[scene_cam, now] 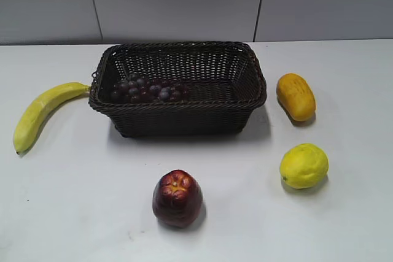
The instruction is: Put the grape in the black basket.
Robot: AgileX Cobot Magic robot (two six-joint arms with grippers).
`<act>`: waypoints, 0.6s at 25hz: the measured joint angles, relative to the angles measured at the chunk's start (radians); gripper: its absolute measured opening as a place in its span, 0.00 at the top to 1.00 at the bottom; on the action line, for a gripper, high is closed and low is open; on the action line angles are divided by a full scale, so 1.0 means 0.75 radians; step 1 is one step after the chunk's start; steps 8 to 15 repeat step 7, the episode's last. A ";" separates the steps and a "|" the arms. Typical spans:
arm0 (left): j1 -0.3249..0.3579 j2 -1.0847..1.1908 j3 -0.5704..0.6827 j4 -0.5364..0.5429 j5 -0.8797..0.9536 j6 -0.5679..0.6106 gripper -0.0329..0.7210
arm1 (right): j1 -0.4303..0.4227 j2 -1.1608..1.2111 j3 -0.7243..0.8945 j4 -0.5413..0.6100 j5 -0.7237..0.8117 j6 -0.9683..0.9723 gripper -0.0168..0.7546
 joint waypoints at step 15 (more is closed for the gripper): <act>0.000 0.000 0.000 0.000 0.000 0.000 0.18 | 0.000 0.000 0.000 0.000 0.000 0.000 0.26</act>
